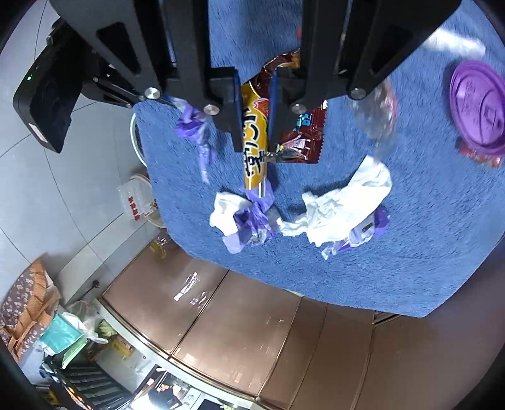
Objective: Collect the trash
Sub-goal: 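Grasp the yellow-brown snack bag with left tool while right tool grasps purple glove, then carry snack bag and purple glove to the bin and release both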
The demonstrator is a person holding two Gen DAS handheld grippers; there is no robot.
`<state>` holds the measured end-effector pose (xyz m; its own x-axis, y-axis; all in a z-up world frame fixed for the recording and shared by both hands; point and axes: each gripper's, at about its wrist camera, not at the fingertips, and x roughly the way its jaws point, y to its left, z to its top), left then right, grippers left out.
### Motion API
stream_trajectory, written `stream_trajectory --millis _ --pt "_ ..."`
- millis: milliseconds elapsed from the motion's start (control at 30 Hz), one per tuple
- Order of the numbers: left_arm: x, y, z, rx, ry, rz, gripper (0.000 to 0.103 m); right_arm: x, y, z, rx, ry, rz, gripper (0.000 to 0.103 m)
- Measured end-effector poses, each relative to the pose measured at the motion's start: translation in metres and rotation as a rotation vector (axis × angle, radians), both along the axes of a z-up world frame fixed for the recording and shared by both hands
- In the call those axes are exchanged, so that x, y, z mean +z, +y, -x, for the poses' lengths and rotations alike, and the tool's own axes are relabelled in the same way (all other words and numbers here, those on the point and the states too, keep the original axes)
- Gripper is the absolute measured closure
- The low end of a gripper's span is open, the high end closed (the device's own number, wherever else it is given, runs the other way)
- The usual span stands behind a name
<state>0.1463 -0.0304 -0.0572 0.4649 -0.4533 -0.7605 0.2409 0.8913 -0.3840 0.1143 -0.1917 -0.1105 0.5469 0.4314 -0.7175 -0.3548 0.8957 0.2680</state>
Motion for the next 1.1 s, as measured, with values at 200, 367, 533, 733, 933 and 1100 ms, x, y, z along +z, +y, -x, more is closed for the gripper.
stream_trajectory --millis 200,367,533,733,933,1100 --pt "0.022 0.013 0.026 0.028 -0.038 0.024 0.092 0.022 -0.014 0.034 -0.033 -0.044 -0.031 0.088" --pt "0.049 0.011 0.051 0.033 -0.095 0.031 0.092 0.043 -0.031 0.067 -0.069 -0.091 -0.037 0.088" --pt "0.073 0.005 0.077 0.017 -0.145 0.038 0.092 0.061 -0.048 0.102 -0.11 -0.134 -0.051 0.088" --pt "0.094 -0.026 0.101 -0.044 -0.187 0.014 0.092 0.079 -0.08 0.134 -0.199 -0.193 -0.028 0.088" --pt "0.103 -0.095 0.102 -0.17 -0.191 0.004 0.092 0.079 -0.155 0.152 -0.381 -0.201 -0.057 0.088" --pt "0.094 -0.181 0.089 -0.297 -0.168 -0.026 0.092 0.068 -0.215 0.154 -0.512 -0.195 -0.048 0.088"
